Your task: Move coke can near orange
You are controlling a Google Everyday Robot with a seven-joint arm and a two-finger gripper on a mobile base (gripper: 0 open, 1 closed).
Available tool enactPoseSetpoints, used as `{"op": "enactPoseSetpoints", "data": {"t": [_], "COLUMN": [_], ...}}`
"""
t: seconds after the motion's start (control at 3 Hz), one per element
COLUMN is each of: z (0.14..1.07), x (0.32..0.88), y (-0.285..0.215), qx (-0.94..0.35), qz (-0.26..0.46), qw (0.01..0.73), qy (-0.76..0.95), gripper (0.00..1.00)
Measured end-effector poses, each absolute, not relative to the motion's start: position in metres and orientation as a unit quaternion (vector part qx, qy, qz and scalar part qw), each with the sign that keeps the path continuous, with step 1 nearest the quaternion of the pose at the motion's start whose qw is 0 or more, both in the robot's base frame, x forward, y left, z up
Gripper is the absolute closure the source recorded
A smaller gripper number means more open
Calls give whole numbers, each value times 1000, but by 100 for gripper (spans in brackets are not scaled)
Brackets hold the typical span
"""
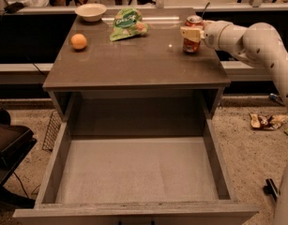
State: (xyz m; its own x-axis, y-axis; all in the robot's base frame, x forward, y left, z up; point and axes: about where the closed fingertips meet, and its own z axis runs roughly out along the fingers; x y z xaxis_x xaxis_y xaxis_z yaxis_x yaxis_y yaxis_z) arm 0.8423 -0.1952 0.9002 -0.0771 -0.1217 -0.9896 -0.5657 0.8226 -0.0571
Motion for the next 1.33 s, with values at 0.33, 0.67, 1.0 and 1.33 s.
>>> {"op": "enactPoseSetpoints", "data": {"t": [0.33,0.67,1.0,1.33], "z": [928,960,983,987], "x": [835,814,773,746], "y": [-175,-147,-99,-54], "qx": [-267,-285,-298,-308], "qz": [184,204,248,295], "qw": [637,638,633,625], "qy": [700,685,670,654], "gripper": [100,100,100,100]}}
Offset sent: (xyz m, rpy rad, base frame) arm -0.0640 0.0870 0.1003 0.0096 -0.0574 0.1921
